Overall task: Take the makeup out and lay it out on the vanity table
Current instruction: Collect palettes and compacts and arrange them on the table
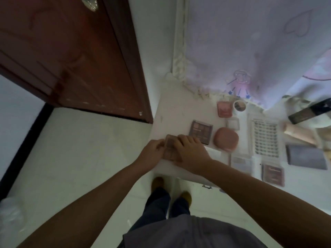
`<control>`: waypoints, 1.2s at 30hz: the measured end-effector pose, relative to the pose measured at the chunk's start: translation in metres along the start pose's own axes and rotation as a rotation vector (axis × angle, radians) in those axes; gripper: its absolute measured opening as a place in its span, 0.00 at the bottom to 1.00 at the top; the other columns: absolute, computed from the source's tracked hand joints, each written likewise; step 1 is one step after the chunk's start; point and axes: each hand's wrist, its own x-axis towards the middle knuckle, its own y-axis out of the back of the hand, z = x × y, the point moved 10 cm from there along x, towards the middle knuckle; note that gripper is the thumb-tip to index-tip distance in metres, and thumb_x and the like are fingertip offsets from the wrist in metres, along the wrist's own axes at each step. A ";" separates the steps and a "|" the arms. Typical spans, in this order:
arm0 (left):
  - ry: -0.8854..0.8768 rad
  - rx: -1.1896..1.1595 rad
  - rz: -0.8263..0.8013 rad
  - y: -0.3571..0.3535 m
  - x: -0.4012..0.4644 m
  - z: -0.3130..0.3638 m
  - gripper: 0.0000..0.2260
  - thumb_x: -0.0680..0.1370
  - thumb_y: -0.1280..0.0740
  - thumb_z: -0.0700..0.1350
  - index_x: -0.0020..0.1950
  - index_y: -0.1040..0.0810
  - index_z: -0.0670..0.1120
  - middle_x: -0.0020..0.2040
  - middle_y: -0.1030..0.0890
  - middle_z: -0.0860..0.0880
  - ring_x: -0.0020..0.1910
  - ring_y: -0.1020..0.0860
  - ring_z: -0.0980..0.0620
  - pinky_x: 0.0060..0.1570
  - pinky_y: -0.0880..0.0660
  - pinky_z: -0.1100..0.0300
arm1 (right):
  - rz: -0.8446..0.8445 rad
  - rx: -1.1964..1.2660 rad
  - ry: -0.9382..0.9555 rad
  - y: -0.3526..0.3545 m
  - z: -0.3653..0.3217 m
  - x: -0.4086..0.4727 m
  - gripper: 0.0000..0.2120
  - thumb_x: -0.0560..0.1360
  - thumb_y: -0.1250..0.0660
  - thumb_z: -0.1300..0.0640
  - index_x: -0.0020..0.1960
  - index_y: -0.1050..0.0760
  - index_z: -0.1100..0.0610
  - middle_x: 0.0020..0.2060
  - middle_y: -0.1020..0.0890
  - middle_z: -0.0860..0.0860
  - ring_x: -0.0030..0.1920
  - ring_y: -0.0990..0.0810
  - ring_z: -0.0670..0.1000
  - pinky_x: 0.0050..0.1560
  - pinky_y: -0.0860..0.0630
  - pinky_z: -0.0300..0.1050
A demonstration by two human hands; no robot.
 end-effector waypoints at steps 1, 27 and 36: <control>0.005 -0.031 -0.009 -0.003 0.000 0.001 0.15 0.80 0.44 0.38 0.64 0.24 0.44 0.60 0.21 0.47 0.58 0.23 0.48 0.60 0.28 0.58 | 0.010 0.003 0.008 0.000 0.000 -0.001 0.31 0.68 0.30 0.46 0.65 0.31 0.60 0.64 0.29 0.61 0.62 0.29 0.63 0.62 0.34 0.54; 0.200 -1.391 -0.618 -0.038 0.004 0.121 0.26 0.70 0.33 0.55 0.60 0.22 0.38 0.55 0.20 0.36 0.51 0.20 0.39 0.52 0.22 0.48 | 0.086 1.672 -0.369 0.114 0.122 -0.003 0.09 0.80 0.41 0.60 0.56 0.27 0.62 0.49 0.17 0.59 0.47 0.17 0.54 0.47 0.18 0.44; 0.284 -0.992 -0.191 0.023 0.102 0.065 0.13 0.80 0.41 0.43 0.60 0.23 0.41 0.56 0.20 0.41 0.54 0.22 0.46 0.55 0.23 0.54 | 0.284 1.428 -0.488 0.092 0.155 0.092 0.10 0.79 0.43 0.70 0.45 0.26 0.59 0.42 0.20 0.58 0.41 0.18 0.49 0.46 0.19 0.39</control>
